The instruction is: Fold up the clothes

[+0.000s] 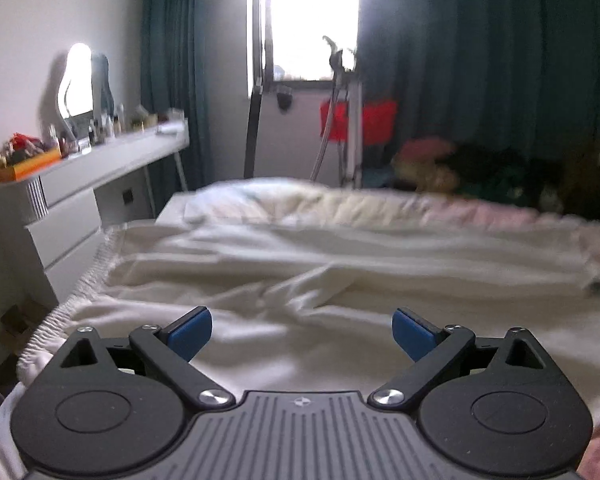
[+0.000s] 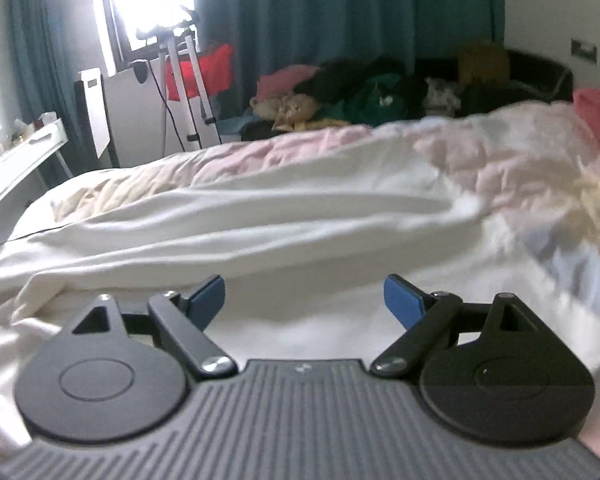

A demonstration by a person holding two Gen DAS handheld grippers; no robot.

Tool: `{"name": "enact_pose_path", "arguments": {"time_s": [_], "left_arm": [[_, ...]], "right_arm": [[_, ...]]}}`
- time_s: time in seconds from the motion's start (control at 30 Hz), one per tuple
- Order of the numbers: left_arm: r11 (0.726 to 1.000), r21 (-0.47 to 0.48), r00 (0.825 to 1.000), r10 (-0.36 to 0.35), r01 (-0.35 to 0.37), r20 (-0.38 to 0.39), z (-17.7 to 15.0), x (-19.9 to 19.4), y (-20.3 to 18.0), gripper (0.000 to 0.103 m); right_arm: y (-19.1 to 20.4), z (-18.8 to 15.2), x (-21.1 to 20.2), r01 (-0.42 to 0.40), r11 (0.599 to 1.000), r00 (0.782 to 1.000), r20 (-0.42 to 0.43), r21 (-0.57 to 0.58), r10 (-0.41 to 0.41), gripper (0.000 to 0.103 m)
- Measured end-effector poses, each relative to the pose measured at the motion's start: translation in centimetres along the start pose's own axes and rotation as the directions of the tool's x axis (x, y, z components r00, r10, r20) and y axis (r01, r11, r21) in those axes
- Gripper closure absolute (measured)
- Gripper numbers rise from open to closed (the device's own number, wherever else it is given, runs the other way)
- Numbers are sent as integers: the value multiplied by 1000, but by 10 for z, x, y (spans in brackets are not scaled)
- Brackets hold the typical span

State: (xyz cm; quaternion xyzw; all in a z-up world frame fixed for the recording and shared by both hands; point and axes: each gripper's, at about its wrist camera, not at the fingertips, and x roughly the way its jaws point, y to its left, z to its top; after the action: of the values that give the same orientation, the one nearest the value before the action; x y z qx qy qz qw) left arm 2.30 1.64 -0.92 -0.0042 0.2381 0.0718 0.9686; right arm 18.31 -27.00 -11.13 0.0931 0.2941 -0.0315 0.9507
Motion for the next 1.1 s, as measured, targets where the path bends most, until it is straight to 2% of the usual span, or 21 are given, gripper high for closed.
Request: {"name": "enact_pose_path", "arguments": {"time_s": [0.13,0.27,0.37,0.57,0.73,0.83,0.87,0.93,0.97,1.0,1.03,1.1], "left_arm": [[997,-9,997,-72,72,8,25,-75,-24,4],[989,-39,988,-146,144,-49,50,-140,-46,1],[988,-9,983,-155,155,-98,66,-168,-68,1],[983,36,981,-178,181,-81,77,-206,-93,1],[986,1,975,-168,170,-148,75,-206,-91,2],[988,-31,982,-153,150,-110,75,-206,-80,2],[988,-47,980,-153,148,-126,75,-202,-76,2],[986,-79,974,-156,144,-167,74,-193,-67,2],[984,-101,960,-168,148,-224,72,-186,-62,2],[978,-126,939,-195,165,-283,69,-177,-58,2],[976,-134,929,-204,170,-310,66,-168,-55,2],[991,-104,942,-117,89,-314,59,-144,-50,1]], "right_arm": [[4,-14,3,13,1000,1000,-24,-16,-14,15],[5,-18,8,26,1000,1000,-5,-14,-26,15],[2,-18,8,18,1000,1000,0,-6,-18,15],[-5,-21,13,47,999,999,-12,-9,-47,15],[-13,-20,10,42,999,999,-16,30,-41,15],[-20,-18,7,44,998,999,-11,53,-44,15],[-22,-18,7,49,997,999,-12,60,-49,15],[-26,-18,7,59,995,998,-18,78,-57,15],[-28,-18,7,56,994,998,-22,93,-55,15],[-31,-18,6,54,993,998,-26,107,-52,15],[-34,-18,6,51,991,998,-29,122,-47,15],[-38,-18,7,52,989,998,-39,140,-47,15]]}}
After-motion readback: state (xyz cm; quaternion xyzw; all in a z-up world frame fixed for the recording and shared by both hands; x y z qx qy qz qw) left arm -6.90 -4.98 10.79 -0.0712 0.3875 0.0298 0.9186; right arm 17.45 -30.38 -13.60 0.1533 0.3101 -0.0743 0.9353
